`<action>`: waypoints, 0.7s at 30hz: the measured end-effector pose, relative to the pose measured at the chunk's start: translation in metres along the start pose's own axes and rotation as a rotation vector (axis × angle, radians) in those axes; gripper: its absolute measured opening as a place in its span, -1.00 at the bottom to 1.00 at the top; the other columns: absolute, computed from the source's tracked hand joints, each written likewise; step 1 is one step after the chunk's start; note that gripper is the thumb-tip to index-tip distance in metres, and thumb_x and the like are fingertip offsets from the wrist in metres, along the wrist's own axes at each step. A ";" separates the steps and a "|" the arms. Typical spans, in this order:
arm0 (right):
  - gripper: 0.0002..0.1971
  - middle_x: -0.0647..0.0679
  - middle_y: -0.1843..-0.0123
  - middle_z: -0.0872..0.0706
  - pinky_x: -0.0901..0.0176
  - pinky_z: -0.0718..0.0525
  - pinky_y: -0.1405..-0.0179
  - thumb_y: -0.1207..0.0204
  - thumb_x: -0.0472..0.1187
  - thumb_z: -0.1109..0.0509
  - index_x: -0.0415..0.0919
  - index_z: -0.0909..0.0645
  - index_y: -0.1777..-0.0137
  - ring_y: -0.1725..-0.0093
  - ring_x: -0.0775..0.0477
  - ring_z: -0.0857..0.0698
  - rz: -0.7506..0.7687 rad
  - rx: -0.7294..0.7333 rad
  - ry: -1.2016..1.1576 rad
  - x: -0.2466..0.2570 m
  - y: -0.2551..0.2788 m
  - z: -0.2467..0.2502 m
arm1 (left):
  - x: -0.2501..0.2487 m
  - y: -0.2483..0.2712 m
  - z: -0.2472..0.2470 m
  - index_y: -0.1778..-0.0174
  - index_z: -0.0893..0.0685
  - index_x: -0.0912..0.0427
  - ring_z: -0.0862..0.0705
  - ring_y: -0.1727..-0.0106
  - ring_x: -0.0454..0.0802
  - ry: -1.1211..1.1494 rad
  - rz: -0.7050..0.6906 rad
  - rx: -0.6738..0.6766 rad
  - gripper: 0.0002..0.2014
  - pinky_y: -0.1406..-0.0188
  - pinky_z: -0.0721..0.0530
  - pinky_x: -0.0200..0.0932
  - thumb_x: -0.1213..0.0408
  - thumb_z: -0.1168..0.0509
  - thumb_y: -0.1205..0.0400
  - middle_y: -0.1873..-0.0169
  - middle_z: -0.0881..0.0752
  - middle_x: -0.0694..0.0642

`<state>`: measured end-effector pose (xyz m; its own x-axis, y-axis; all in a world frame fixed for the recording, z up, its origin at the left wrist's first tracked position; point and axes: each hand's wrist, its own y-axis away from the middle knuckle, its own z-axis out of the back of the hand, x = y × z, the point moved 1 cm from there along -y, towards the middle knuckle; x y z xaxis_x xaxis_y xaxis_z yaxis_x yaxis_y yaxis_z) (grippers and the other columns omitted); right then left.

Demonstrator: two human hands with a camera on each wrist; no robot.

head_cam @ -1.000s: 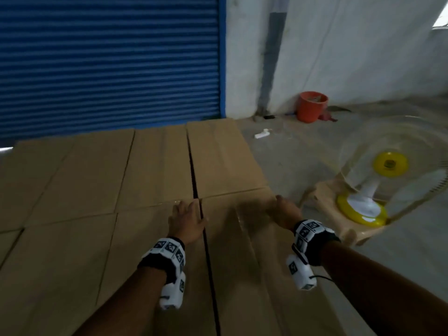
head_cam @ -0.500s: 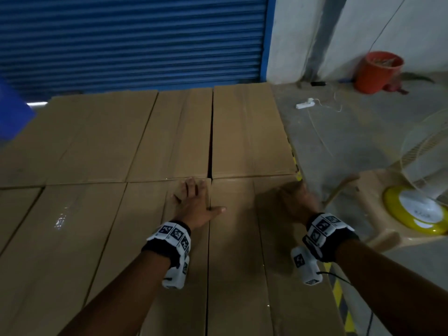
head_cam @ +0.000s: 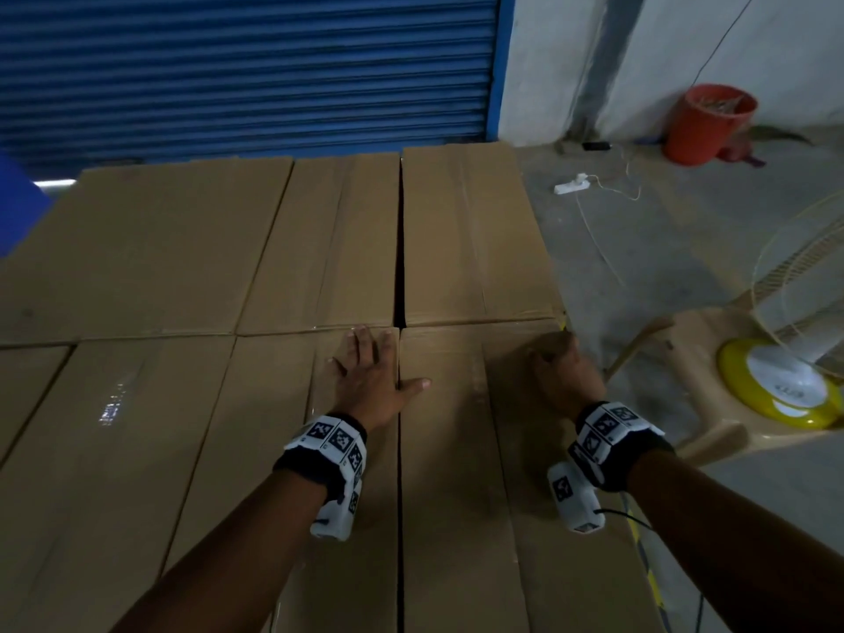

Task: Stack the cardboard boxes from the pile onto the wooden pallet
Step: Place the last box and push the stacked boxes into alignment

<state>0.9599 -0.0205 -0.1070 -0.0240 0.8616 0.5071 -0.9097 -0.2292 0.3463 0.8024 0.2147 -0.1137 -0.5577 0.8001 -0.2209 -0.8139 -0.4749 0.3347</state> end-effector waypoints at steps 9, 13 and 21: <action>-0.22 -0.37 -0.53 -0.43 -0.22 -0.52 -0.34 -0.62 0.22 -0.30 -0.28 -0.17 -0.63 -0.44 -0.44 -0.50 0.009 -0.017 -0.022 0.000 -0.018 -0.001 | -0.001 -0.003 0.004 -0.79 0.18 0.06 0.34 -0.75 0.30 0.010 -0.003 0.016 0.00 -0.64 0.20 0.49 -0.43 -0.11 -0.63 -0.75 0.31 0.31; -0.23 -0.41 -0.58 -0.39 -0.23 -0.48 -0.40 -0.65 0.17 -0.29 -0.34 -0.16 -0.65 -0.50 -0.45 -0.45 0.050 -0.061 -0.146 0.010 -0.047 0.011 | 0.001 -0.022 0.016 -0.79 0.11 0.16 0.27 -0.78 0.21 0.047 -0.005 -0.047 -0.09 -0.69 0.17 0.44 -0.35 -0.05 -0.70 -0.77 0.21 0.26; -0.49 -0.40 -0.46 -0.53 -0.13 -0.50 -0.28 -0.71 -0.04 -0.30 -0.34 -0.36 -0.53 -0.41 -0.42 -0.54 0.140 -0.083 -0.134 0.021 -0.066 0.002 | 0.002 -0.041 0.020 -0.79 0.08 0.24 0.19 -0.79 0.13 0.010 0.028 -0.008 -0.15 -0.71 0.15 0.38 -0.29 0.06 -0.76 -0.79 0.18 0.17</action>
<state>1.0209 0.0115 -0.1177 -0.1026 0.7547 0.6480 -0.9323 -0.3000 0.2018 0.8377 0.2434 -0.1095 -0.5820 0.7827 -0.2205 -0.7991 -0.5002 0.3334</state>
